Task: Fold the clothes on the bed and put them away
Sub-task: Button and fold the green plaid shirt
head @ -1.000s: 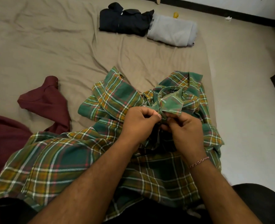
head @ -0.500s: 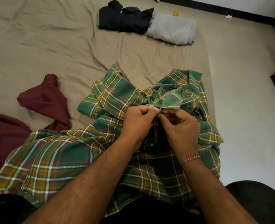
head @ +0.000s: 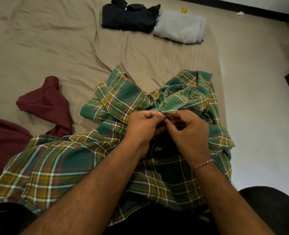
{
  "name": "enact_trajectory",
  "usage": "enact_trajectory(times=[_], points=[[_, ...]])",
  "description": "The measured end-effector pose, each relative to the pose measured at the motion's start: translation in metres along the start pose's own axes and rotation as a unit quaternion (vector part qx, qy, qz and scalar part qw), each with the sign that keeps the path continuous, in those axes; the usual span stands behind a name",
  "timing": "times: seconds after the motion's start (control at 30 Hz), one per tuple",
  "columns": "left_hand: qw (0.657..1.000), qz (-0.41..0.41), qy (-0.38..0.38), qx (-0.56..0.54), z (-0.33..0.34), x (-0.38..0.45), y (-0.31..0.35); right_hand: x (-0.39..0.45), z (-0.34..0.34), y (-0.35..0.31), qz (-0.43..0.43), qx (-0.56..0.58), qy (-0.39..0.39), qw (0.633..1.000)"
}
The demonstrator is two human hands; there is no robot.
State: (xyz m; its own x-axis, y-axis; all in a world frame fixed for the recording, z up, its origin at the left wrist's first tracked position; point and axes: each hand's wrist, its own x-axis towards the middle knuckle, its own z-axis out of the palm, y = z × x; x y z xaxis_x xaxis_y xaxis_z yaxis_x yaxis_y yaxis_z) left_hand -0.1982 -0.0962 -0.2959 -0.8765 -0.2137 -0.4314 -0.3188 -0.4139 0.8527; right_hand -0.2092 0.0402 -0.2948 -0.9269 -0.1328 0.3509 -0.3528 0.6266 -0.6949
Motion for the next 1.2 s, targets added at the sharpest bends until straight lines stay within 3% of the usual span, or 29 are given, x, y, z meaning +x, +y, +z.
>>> enact_trajectory(times=[0.4,0.6,0.8,1.03,1.2], points=[[0.982,0.089,0.002,0.166,-0.005,0.007,-0.005,0.002,-0.008,0.0,-0.07,-0.043,-0.014,0.997],[0.979,0.055,0.023,0.193,-0.005,0.0,-0.002,-0.001,0.0,0.004,-0.118,-0.093,-0.025,0.988],[0.924,0.108,-0.02,0.367,-0.006,-0.002,0.009,-0.002,-0.002,0.005,-0.125,-0.104,-0.016,0.987],[0.901,0.166,-0.013,0.402,-0.007,0.001,0.006,0.007,-0.012,0.004,-0.15,-0.112,-0.048,0.981],[0.906,0.17,-0.009,0.389,-0.011,0.002,0.002,0.01,-0.014,0.004,-0.143,-0.129,-0.094,0.977]])
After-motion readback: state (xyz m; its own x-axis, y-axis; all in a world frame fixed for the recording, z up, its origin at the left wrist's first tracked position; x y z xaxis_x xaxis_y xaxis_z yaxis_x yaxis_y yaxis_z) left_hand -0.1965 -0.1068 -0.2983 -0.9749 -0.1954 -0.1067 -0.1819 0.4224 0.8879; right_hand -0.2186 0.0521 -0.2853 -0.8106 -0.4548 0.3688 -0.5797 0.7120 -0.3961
